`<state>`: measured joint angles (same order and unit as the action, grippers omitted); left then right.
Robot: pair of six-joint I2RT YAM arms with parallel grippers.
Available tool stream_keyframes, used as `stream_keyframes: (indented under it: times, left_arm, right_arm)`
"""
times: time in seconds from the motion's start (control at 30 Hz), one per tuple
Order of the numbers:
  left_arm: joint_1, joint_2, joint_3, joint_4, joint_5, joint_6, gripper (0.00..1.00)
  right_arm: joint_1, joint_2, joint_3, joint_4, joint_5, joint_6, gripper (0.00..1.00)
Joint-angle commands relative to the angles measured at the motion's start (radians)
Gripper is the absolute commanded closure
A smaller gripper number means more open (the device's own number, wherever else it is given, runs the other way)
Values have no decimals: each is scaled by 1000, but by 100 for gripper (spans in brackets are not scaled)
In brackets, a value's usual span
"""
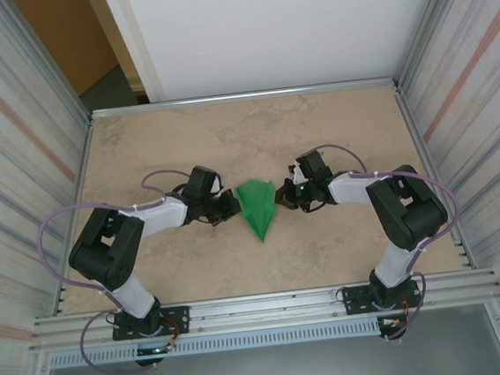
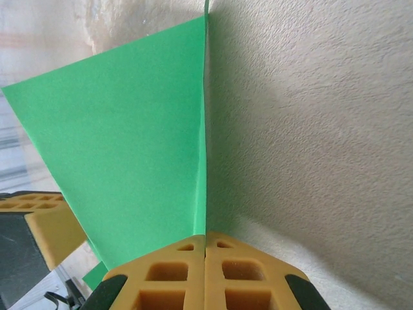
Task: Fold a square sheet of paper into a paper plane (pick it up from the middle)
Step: Move a paper plane to the center of the table.
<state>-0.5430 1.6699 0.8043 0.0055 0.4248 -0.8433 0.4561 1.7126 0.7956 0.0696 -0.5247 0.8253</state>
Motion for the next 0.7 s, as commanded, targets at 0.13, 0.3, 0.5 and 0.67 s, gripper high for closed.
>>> stream_keyframes:
  times: [0.13,0.3,0.5,0.67]
  left_arm:
    - [3,-12,-26,-10,-36,-8,94]
    - [2,0,-1,-54,-43,24,90]
    - [2,21,49,-149,-65,64,90]
    - [2,-11,62,-166,-65,68,86]
  right_arm:
    - [0,8,-18,6,0,-12,100]
    - [0,24,-19,12,-7,-10,100]
    - [3,31,-13,3,-2,-9,100]
    - [7,36,-3,-4,-11,-8,100]
